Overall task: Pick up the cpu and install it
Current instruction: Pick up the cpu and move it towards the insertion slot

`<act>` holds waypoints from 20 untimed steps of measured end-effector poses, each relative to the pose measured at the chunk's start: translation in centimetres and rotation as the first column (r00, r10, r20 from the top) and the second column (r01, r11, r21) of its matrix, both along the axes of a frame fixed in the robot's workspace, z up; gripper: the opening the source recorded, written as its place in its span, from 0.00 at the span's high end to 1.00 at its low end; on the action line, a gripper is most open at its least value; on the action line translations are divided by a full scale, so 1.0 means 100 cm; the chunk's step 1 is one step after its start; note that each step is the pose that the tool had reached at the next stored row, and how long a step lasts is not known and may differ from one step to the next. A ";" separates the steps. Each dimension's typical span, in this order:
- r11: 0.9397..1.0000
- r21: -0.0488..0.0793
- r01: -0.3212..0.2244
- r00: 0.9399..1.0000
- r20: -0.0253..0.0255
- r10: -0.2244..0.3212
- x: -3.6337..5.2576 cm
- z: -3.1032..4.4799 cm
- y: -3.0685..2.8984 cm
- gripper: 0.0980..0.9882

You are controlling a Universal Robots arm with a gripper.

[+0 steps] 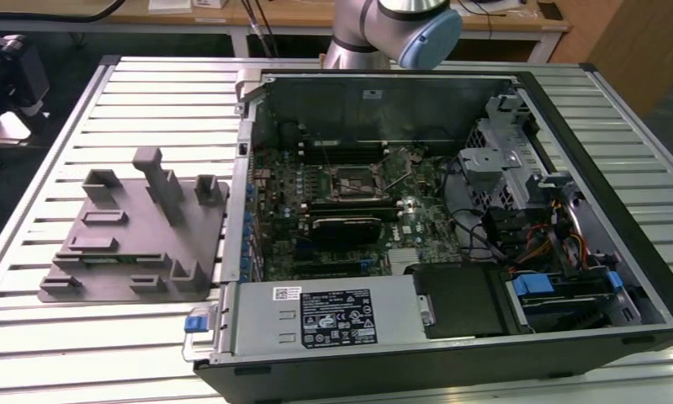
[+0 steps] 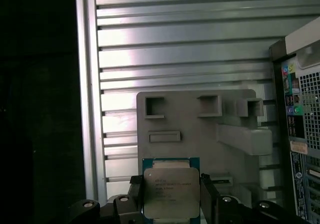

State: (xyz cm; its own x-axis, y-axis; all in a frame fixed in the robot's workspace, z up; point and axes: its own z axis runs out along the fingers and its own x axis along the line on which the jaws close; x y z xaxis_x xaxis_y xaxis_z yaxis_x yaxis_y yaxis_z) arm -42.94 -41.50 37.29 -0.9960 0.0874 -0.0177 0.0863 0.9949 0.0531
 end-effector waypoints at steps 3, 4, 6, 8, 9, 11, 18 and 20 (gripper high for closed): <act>1.000 0.000 0.000 1.000 0.000 0.000 0.0033 -0.0002 -0.0001 0.50; 1.000 0.000 0.000 1.000 0.000 0.000 0.0049 -0.0001 -0.0001 0.50; 1.000 0.000 0.000 1.000 0.000 0.000 0.0084 -0.0001 -0.0001 0.50; 1.000 0.000 0.000 1.000 0.000 0.000 0.0125 -0.0002 -0.0001 0.50; 1.000 0.000 0.000 1.000 0.000 0.000 0.0146 -0.0002 -0.0001 0.50; 1.000 0.000 0.000 1.000 0.000 0.000 0.0187 -0.0002 -0.0001 0.50; 1.000 0.000 0.000 1.000 0.000 0.000 0.0340 -0.0002 -0.0001 0.50; 1.000 0.000 0.000 1.000 0.000 0.000 0.0386 -0.0001 -0.0001 0.50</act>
State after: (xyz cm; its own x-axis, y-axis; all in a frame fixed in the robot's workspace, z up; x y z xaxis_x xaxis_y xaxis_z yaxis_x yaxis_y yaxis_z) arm -39.08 -41.50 37.28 -0.9960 0.0873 -0.0178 0.0862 0.9949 0.0532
